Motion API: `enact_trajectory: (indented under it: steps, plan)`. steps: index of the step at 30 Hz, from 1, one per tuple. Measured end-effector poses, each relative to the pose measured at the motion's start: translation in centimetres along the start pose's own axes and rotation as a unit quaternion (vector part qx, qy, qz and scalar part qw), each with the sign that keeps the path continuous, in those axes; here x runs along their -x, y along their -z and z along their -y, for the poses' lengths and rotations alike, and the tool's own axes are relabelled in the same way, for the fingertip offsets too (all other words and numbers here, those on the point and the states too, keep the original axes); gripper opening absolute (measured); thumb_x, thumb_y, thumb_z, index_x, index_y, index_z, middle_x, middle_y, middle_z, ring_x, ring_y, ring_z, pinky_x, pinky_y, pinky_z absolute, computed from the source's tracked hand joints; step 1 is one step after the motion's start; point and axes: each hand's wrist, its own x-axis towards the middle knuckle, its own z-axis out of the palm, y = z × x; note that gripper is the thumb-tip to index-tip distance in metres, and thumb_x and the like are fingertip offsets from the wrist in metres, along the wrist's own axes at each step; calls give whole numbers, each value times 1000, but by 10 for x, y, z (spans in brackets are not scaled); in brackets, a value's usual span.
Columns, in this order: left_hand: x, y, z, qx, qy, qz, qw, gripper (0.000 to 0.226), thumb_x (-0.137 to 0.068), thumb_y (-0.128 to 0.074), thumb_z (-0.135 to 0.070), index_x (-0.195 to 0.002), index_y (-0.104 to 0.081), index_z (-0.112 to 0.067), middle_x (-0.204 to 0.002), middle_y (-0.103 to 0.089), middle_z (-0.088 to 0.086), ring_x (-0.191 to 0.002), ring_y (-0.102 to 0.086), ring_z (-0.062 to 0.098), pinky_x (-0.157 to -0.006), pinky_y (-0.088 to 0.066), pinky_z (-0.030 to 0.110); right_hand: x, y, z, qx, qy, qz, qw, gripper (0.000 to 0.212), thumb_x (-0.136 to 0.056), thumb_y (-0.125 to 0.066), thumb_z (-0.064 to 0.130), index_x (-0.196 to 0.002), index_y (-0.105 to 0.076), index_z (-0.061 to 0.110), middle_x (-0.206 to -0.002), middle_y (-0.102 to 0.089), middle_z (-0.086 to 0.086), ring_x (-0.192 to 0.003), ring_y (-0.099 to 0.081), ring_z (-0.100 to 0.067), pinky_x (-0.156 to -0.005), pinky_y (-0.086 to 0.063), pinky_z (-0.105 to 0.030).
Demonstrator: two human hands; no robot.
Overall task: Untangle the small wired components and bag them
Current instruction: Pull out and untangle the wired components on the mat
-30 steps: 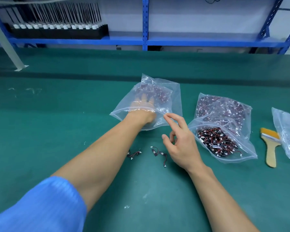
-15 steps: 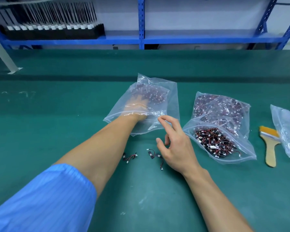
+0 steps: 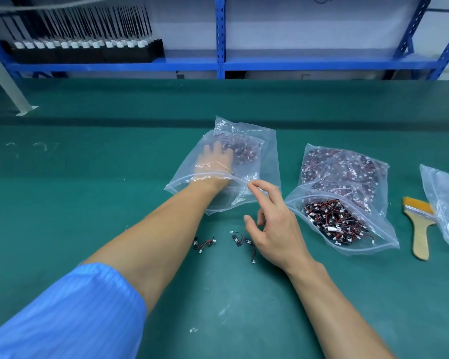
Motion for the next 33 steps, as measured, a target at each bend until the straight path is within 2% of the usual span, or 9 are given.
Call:
enact_trajectory:
  steps: [2, 4, 7, 10, 12, 17, 21, 29, 33]
  plan:
    - [-2, -4, 2, 31, 11, -18, 999, 9, -97, -43, -20, -101, -51, -18, -107, -46, 5, -94, -48, 22, -77, -44, 32, 0, 0, 0, 2, -1, 1, 1000, 59, -86, -59, 24, -144, -47, 21, -146, -33, 24, -65, -52, -10, -67, -53, -37]
    - [-2, -9, 4, 36, 16, 15, 999, 19, -94, -43, -20, -77, -47, -16, -77, -37, 12, -68, -41, 8, -59, -41, 29, 0, -1, 0, 5, -3, 4, 1000, 61, -86, -60, 23, -145, -47, 20, -147, -34, 22, -66, -52, -10, -68, -53, -38]
    - [1, -8, 3, 94, 36, 8, 995, 31, -92, -46, -13, -64, -36, -20, -66, -30, 5, -53, -30, 10, -47, -30, 27, 0, -1, 0, 9, -8, 10, 1000, 64, -86, -62, 23, -147, -43, 19, -149, -31, 21, -67, -53, -10, -68, -53, -38]
    - [11, -9, 9, 75, 43, 117, 989, 40, -105, -37, -31, -67, -27, -24, -70, -25, -2, -58, -22, 12, -52, -19, 23, -1, -1, 0, 10, -10, 9, 1000, 65, -86, -64, 20, -148, -42, 19, -150, -30, 20, -68, -54, -9, -68, -53, -39]
    - [13, -12, 10, 69, 41, 120, 990, 43, -107, -36, -33, -67, -23, -24, -70, -22, -2, -58, -19, 12, -53, -16, 23, -1, 0, 0, 13, -11, 10, 1000, 66, -86, -64, 19, -148, -42, 18, -150, -30, 20, -68, -53, -8, -68, -53, -39]
    - [27, -6, 0, -14, -13, -3, 1000, 32, -95, -50, -11, -67, -40, -20, -65, -38, -3, -67, -46, 18, -63, -38, 25, -1, 0, 2, 16, -13, 13, 1000, 67, -87, -66, 18, -148, -40, 17, -151, -29, 18, -69, -53, -7, -69, -53, -38]
    - [42, -7, 3, -100, -72, -5, 992, 39, -91, -55, -7, -65, -30, -20, -66, -33, -5, -78, -47, 23, -73, -38, 30, -1, -1, 4, 18, -24, 19, 999, 72, -86, -67, 17, -151, -35, 17, -152, -24, 17, -70, -52, -8, -70, -52, -38]
    - [63, 5, 13, -129, -117, -44, 984, 37, -79, -58, 5, -62, -32, -15, -62, -37, -2, -66, -47, 25, -51, -31, 29, -1, -1, 5, 26, -30, 32, 999, 78, -87, -67, 18, -155, -29, 17, -154, -20, 16, -72, -53, -11, -68, -53, -41]
    - [77, 9, 20, -113, -132, -116, 978, 11, -86, -57, -6, -79, -61, -14, -76, -57, 4, -71, -50, 30, -53, -35, 33, 0, -1, 3, 24, -32, 32, 999, 77, -87, -67, 20, -155, -29, 18, -153, -19, 18, -72, -53, -9, -68, -53, -40]
